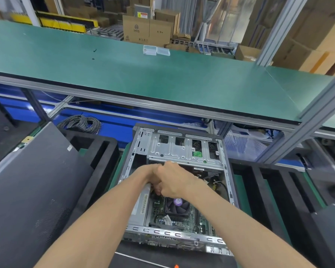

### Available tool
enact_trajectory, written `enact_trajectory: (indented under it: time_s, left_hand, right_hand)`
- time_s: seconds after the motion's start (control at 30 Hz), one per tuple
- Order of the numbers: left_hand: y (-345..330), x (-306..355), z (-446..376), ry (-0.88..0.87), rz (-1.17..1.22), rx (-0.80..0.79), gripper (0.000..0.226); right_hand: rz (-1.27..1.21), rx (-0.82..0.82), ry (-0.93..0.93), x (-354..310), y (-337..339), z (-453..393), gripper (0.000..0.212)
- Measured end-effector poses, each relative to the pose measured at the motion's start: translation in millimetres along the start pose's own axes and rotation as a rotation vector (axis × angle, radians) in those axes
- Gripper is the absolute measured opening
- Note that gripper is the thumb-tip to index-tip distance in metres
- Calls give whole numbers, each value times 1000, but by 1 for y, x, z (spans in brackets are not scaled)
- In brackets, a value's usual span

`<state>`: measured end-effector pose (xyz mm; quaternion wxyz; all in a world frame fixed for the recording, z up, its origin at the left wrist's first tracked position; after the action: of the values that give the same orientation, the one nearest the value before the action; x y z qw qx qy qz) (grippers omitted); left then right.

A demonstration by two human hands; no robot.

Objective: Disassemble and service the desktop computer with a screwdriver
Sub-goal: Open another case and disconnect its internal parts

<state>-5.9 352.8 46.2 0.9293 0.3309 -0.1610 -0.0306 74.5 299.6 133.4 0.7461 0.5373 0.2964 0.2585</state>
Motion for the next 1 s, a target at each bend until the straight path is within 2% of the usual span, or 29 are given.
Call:
enact_trajectory:
  time_s: [0.03,0.1,0.17,0.23,0.3,0.37,0.53,0.6,0.63,0.73,0.8,0.83,0.9,0.97,1.0]
  left_hand:
    - [-1,0,-1,-3,41,-22,38]
    - [-2,-6,-7,-10,112,11,21]
    - [-3,-8,-7,-12,124,6,12]
    - [-6,-8,-8,-14,122,-50,17]
    - [-4,-8,-5,3,160,-18,17]
    - [-1,-10,-5,0,199,19,17]
    - [2,-13,-8,7,210,30,14]
    - [1,-16,-8,35,170,43,10]
    - [1,-17,-8,74,169,63,18]
    - [8,-24,-8,80,113,166,29]
    - [7,-23,-10,67,94,60,19]
    - [5,-22,-7,91,175,11,20]
    - [3,-15,-3,83,222,-19,27]
    - [0,-15,-1,88,274,31,26]
    - [0,-17,-1,91,281,42,20]
  right_hand:
    - [5,-45,46,2,2,2,10]
    - [15,-140,133,8,3,8,25]
    - [8,-141,147,13,2,13,24]
    - [-108,-25,77,17,1,13,29]
    - [-243,119,-5,17,0,10,22]
    - [-274,228,-73,13,-6,7,18]
    - [36,318,-189,12,-25,6,44]
    - [77,275,-155,12,-18,4,33]
    - [92,222,-98,11,-14,2,27]
    - [93,54,168,-2,-6,-1,20]
    - [49,6,244,-5,-3,-1,25]
    - [36,29,217,-4,-3,0,23]
    - [77,138,23,8,-1,2,25]
    - [110,226,-171,19,0,7,37]
    - [113,217,-195,19,-1,7,34]
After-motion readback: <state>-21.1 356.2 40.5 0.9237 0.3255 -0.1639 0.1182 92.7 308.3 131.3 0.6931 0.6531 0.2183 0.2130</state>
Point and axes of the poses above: each hand's wrist, its own z-axis away from the middle knuckle, its own y-axis out of the back of the hand, x = y × z, the point moved 3 cm from there along -z, towards the middle knuckle, and after that the axes turned 8 degrees about y, right-handed, at the moved point
